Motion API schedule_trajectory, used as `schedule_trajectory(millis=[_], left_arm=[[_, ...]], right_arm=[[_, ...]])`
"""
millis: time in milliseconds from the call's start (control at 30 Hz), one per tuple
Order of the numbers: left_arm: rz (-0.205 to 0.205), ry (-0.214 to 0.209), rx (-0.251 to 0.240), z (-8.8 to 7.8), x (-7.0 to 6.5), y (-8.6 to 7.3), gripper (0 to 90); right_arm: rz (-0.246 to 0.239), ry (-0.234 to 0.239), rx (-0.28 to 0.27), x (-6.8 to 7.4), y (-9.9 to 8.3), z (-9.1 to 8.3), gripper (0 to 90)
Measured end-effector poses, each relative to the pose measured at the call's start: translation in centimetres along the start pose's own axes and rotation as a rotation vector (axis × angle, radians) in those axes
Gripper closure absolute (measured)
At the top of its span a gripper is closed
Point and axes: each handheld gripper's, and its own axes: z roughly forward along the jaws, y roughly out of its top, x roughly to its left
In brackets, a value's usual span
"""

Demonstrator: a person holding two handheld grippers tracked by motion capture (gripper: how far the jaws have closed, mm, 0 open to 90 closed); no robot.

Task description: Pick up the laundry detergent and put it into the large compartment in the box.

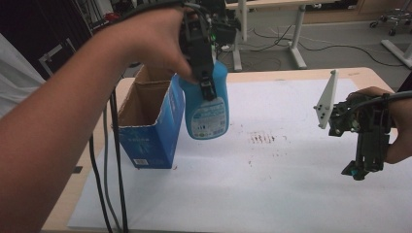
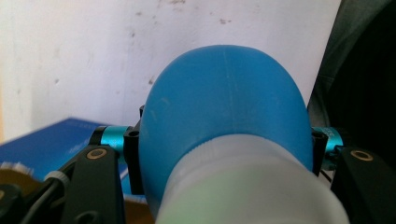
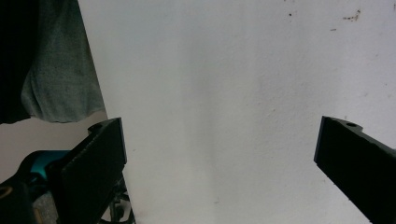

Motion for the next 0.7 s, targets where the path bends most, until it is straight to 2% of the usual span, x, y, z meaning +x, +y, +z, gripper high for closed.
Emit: schedule_trajectory(millis=[133,367,400,467,700], left_arm=[[-0.07,0.009,-0.003,-1.7,0.9,-1.2,38.8],[-0.179,0.035,-0.007,-3.8,2.1,-3.2,38.7],[-0.18,0.039,-0.003,-4.1,2.2,-3.4,38.7],[-0.221,0.048,-0.007,-4.6,2.6,-4.0,38.7],[-0.306,0.046,-0.016,-6.1,3.6,-6.1,38.7]], right_arm=[[-0.015,-0.002,-0.002,-0.1,0.2,0.0,1.4],[-0.006,0.001,0.006,-0.1,0.4,-0.1,1.4],[-0.011,0.001,0.006,-0.2,0.4,-0.1,1.4],[-0.012,-0.003,0.003,-0.2,0.5,-0.1,1.4],[-0.011,0.001,0.009,-0.1,0.7,-0.1,1.4]])
